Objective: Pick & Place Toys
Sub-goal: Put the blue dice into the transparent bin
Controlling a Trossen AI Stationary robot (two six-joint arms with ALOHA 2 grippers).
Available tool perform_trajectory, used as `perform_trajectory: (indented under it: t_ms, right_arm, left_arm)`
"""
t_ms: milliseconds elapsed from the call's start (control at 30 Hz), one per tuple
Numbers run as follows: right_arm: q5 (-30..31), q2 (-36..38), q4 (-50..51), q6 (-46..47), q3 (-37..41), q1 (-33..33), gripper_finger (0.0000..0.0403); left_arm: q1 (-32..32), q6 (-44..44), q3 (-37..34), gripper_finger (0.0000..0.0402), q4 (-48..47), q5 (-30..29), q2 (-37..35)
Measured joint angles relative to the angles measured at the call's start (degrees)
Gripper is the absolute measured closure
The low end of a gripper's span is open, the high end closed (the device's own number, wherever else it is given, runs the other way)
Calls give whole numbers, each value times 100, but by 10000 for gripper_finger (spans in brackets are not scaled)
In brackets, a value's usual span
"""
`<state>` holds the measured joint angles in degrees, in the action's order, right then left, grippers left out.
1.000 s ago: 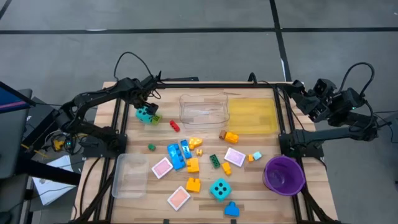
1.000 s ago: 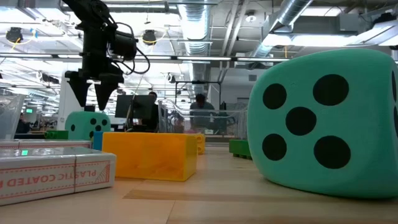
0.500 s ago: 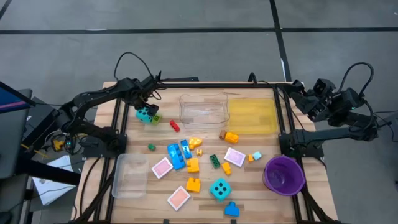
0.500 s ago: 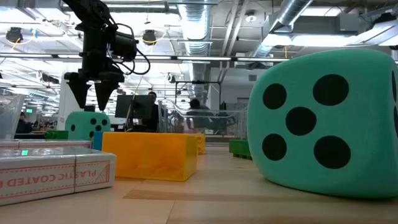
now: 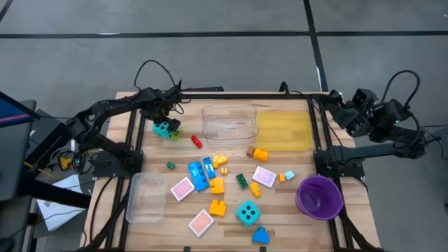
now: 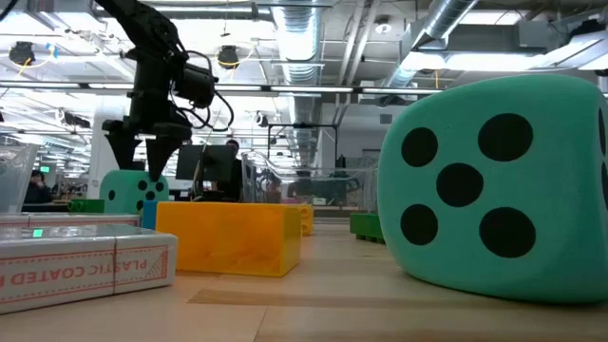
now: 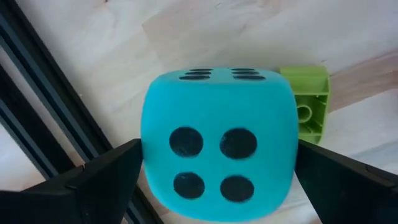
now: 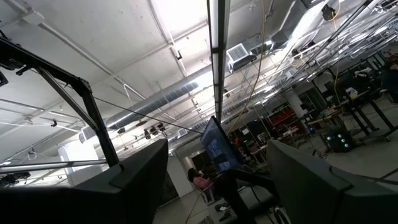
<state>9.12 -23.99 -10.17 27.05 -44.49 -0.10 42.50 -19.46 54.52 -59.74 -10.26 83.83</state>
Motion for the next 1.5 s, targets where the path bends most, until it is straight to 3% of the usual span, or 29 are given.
perform_trajectory:
  t_ms: [600, 1067, 1333, 1500]
  right_arm:
    - [22, 0, 120, 42, 0, 0, 137]
    - [22, 0, 120, -2, 0, 1, 137]
    - [20, 0, 120, 46, 0, 1, 137]
    - [20, 2, 120, 145, 0, 2, 137]
  left_arm:
    - [35, 128, 17, 5, 173, 43, 439]
    - [66, 168, 5, 64, 216, -76, 409]
    - [39, 166, -11, 66, 215, -187, -221]
    - [-60, 120, -9, 66, 4, 125, -914]
